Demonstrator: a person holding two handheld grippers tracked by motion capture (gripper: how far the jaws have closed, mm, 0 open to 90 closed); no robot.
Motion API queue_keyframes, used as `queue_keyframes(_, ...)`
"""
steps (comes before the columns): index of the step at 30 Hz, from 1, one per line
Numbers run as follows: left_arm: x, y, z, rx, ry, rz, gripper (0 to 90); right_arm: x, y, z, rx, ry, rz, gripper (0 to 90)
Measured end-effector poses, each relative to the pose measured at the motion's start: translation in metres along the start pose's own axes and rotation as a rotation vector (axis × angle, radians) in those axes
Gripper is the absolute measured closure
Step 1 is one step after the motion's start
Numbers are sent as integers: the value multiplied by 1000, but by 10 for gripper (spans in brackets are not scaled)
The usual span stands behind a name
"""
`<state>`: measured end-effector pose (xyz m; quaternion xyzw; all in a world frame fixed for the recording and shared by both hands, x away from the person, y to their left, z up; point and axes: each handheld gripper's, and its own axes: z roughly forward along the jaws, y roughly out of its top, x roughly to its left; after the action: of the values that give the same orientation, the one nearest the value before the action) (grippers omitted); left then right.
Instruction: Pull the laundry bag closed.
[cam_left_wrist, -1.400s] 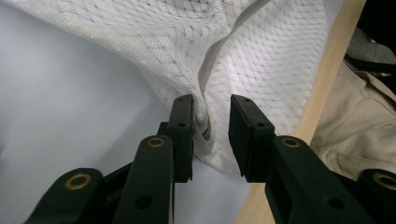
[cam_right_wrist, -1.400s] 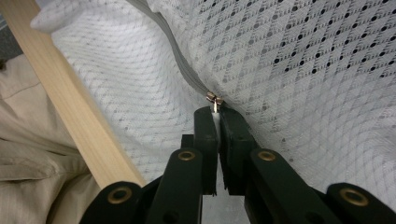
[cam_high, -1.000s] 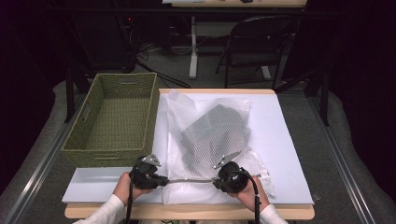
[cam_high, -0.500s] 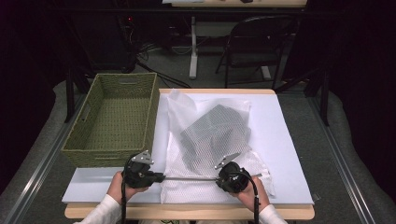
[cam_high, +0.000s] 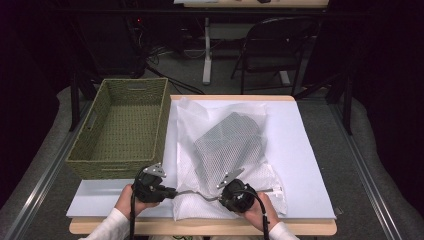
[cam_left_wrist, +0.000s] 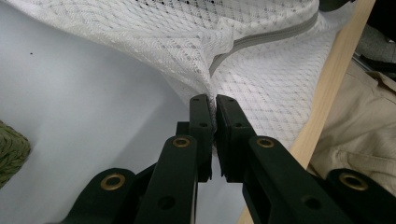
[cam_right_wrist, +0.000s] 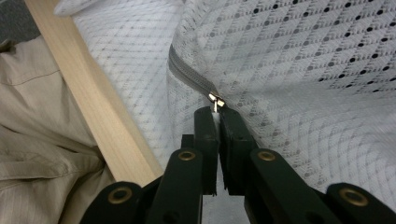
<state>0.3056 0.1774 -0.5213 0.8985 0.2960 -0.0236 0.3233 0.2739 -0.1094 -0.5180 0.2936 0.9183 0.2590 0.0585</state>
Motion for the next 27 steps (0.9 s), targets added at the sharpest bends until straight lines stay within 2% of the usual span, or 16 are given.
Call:
queue_keyframes(2,0,0,0,-4,-2,0,858,3,1,1,-4,11,-12,868)
queue_keyframes(5,-1,0,-2,-10,11,6,859,5,1,1,-1,-13,-48,868)
queue_keyframes(7,0,0,-5,-20,44,8,865,4,0,-1,8,-48,-45,868)
queue_keyframes(9,3,-1,-9,-33,93,13,871,-2,-4,-4,8,-68,-18,869)
queue_keyframes(10,4,-2,-10,-38,94,7,874,-8,-7,-4,18,-94,-10,870)
queue_keyframes(11,5,-2,-10,-46,71,-6,875,-11,-9,-5,18,-100,10,871)
queue_keyframes(12,3,-1,-8,-40,103,14,876,-16,-11,-6,11,-79,32,870)
queue_keyframes(13,1,0,-8,-30,123,33,877,-17,-11,-6,13,-101,30,871)
queue_keyframes(14,1,1,-7,-24,114,39,878,-18,-11,-6,11,-120,27,871)
queue_keyframes(15,2,0,-7,-26,117,28,878,-20,-12,-7,17,-121,33,872)
queue_keyframes(17,4,-1,-8,-43,96,9,879,-25,-14,-6,20,-135,46,872)
queue_keyframes(18,4,-1,-8,-37,91,15,878,-27,-15,-7,25,-124,60,872)
queue_keyframes(21,3,0,-8,-41,87,18,879,-27,-14,-7,24,-135,49,872)
queue_keyframes(22,3,0,-9,-48,91,18,879,-27,-14,-8,17,-154,61,873)
queue_keyframes(24,3,0,-8,-29,88,22,879,-29,-15,-8,17,-145,68,872)
queue_keyframes(27,8,-1,-8,-30,74,14,875,-26,-14,-7,15,-126,57,871)
